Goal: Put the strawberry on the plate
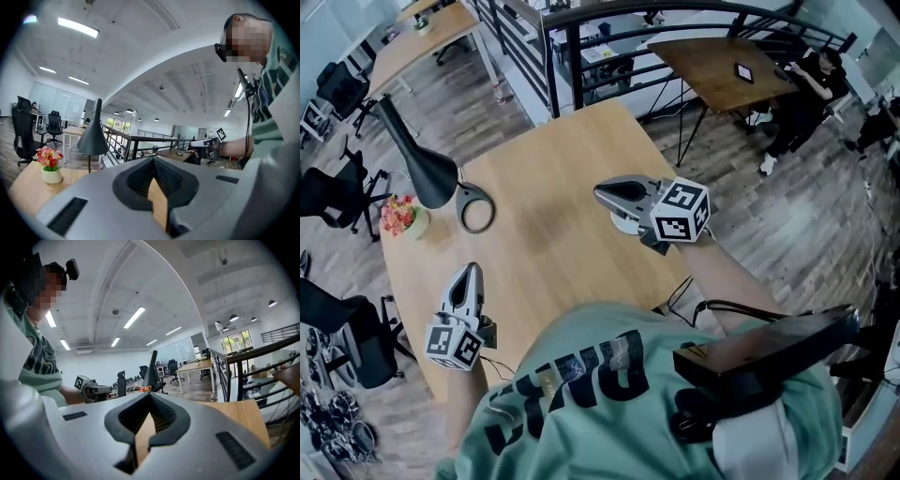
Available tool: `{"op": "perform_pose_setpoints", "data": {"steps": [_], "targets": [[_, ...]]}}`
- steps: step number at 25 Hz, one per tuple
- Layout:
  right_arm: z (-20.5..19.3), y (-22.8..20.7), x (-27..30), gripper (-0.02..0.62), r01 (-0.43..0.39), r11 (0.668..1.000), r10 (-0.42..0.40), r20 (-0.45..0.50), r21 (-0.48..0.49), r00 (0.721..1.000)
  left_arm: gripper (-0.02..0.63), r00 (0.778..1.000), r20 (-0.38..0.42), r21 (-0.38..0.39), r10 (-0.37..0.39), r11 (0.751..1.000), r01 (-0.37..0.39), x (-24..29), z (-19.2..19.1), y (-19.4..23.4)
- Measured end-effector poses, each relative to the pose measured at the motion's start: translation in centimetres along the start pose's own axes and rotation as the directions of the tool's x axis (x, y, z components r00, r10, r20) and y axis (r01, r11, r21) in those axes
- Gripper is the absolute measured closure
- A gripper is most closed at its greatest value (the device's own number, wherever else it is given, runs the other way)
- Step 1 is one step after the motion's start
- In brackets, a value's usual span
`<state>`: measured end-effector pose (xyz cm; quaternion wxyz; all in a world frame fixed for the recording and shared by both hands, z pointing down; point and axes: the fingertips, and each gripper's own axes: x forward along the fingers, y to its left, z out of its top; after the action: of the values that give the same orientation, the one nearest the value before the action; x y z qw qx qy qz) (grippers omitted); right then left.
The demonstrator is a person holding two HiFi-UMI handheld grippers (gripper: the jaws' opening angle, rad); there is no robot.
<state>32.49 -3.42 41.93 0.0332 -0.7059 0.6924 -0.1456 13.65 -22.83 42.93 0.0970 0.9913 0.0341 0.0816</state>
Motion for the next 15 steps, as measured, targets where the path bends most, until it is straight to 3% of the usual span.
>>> {"op": "perform_pose_setpoints", "data": {"steps": [9,15], "targets": [[1.0,3.5,2.2,0.589,0.022,1.0,-0.023,-0.016,-0.022,1.0,0.601,0.998,0.051,-0.044,0.026,0.999,-0.024,-4.7,0.9,2.4],[0.9,4.3,1.3,0.589,0.053,0.998,-0.053,-0.025,-0.016,0.998,0.601,0.999,0.046,-0.047,-0.008,0.999,0.01,-4.8,0.6,1.3]]}}
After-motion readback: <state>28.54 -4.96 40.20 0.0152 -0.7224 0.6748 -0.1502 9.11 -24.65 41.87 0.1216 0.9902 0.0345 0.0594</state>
